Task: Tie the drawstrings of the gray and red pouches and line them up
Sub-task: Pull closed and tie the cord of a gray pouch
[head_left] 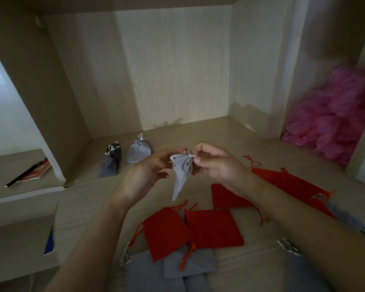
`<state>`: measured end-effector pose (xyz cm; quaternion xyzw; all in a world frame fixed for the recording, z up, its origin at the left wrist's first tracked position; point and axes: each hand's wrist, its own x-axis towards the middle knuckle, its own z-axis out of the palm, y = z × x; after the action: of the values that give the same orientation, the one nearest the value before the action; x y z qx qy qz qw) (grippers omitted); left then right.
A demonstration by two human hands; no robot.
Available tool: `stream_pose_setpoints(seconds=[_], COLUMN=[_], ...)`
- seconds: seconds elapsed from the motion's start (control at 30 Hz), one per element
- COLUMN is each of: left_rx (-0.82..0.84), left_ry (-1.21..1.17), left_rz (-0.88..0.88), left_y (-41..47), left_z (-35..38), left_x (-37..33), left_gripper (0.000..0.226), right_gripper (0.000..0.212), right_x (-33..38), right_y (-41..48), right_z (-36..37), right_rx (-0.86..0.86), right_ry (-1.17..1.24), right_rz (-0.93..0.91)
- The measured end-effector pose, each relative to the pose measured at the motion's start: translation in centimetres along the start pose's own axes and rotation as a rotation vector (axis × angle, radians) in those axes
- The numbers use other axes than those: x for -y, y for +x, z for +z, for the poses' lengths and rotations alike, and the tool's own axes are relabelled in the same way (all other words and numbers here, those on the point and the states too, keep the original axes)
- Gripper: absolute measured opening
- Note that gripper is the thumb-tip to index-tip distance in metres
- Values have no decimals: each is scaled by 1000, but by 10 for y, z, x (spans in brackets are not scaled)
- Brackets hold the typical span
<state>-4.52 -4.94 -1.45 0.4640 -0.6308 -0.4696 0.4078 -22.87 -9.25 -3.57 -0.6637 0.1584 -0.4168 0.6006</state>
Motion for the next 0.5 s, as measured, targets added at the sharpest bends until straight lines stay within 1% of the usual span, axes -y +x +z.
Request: stream_pose_setpoints(seconds=[0.03,0.07,0.1,0.2,0.27,0.3,0.33,0.37,0.43,0.5], left_rx=[2,-10,-50,-99,-76,-98,-149,-233,-441,-600], left_ry=[-38,-34,8,136,169,194,221,248,324,439], left_rz=[31,56,71,74,44,22,2,-11,-22,-48], left_y=[-2,-6,-6,-8,-7,-4,1,7,22,34], left_z=[0,1,0,0,-2,-7,-14,-23,-47,-69], left_x=[2,3,7,8,4,4,7,12,22,32], left_gripper=[56,28,15,10,8,9,10,12,18,24], right_gripper=[2,2,2,15,16,15,15,14,14,20], right_x=[3,5,6,7,6,3,0,-4,-16,-28], right_y=[0,0,-1,-1,-1,0,0,0,-2,-6], right_z=[-2,-3,-3,-6,-8,-10,-12,-15,-23,-31], right_rx=[10,7,-9,-89,-160,-199,-242,-278,-312,-277], right_ry=[48,62,58,-26,-52,-69,-134,-269,-667,-1037], right_rz=[20,32,40,46,46,45,40,35,20,-5])
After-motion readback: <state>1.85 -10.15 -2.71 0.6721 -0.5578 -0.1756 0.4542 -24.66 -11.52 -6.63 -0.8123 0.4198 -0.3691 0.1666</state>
